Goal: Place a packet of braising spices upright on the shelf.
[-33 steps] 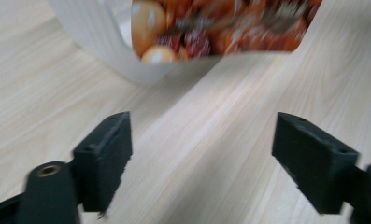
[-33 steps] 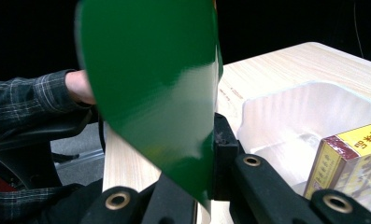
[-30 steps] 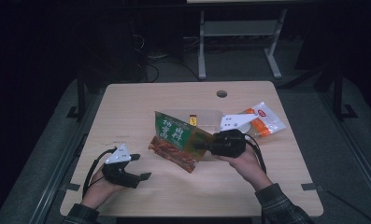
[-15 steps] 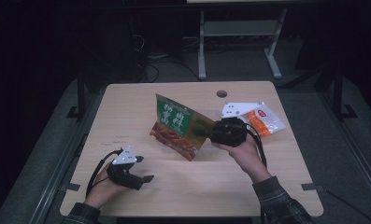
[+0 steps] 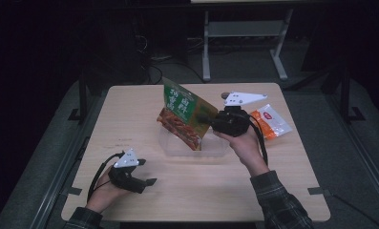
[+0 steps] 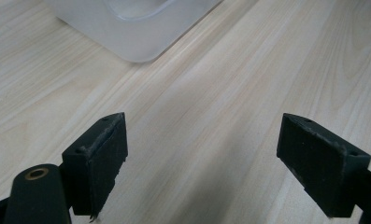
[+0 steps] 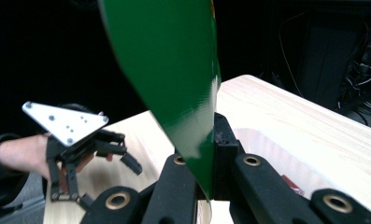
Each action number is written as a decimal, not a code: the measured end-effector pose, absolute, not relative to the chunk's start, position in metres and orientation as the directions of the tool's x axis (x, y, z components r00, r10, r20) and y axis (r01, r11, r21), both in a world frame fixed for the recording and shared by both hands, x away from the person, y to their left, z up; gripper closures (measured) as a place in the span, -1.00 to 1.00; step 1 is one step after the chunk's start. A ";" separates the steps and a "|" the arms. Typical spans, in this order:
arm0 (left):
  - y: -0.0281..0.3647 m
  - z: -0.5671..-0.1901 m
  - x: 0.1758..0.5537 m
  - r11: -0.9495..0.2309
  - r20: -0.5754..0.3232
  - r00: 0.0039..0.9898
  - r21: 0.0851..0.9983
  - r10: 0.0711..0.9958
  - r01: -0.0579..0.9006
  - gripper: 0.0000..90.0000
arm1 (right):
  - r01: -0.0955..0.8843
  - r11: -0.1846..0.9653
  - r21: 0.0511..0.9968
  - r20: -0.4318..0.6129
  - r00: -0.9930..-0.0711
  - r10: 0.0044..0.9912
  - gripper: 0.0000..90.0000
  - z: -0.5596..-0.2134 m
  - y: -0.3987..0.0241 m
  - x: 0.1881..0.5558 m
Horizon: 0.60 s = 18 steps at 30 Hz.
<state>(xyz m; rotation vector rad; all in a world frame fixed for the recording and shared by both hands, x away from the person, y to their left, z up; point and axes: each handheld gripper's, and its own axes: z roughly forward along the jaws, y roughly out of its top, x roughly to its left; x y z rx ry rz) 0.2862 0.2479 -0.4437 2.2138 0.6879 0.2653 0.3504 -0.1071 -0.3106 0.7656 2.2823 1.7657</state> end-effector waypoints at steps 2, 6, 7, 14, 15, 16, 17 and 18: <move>0.248 -0.444 0.286 -0.543 -0.033 0.832 0.743 0.554 0.391 -0.65 | 0.302 0.163 0.939 0.186 -0.848 0.496 0.99 -0.311 -0.106 0.354; 0.249 -0.444 0.286 -0.543 -0.035 0.832 0.742 0.554 0.393 -0.65 | 0.307 0.151 0.940 0.185 -0.827 0.530 0.99 -0.313 -0.102 0.360; 0.249 -0.444 0.286 -0.544 -0.034 0.832 0.742 0.554 0.392 -0.65 | 0.308 0.154 0.939 0.183 -0.825 0.536 0.99 -0.313 -0.102 0.361; 0.249 -0.444 0.287 -0.560 -0.027 0.839 0.734 0.543 0.385 -0.65 | 0.322 0.148 0.935 0.188 -0.805 0.563 0.99 -0.322 -0.099 0.366; 0.249 -0.444 0.287 -0.560 -0.028 0.841 0.734 0.541 0.385 -0.65 | 0.319 0.149 0.936 0.185 -0.804 0.565 0.99 -0.323 -0.099 0.367; 0.249 -0.444 0.287 -0.559 -0.031 0.840 0.733 0.542 0.388 -0.65 | 0.328 0.145 0.933 0.193 -0.800 0.569 0.99 -0.324 -0.098 0.367; 0.248 -0.444 0.287 -0.551 -0.036 0.837 0.737 0.546 0.392 -0.65 | 0.330 0.146 0.932 0.194 -0.799 0.569 0.99 -0.325 -0.098 0.367; 0.248 -0.444 0.287 -0.552 -0.038 0.837 0.735 0.546 0.394 -0.65 | 0.332 0.146 0.932 0.194 -0.797 0.572 0.99 -0.325 -0.097 0.368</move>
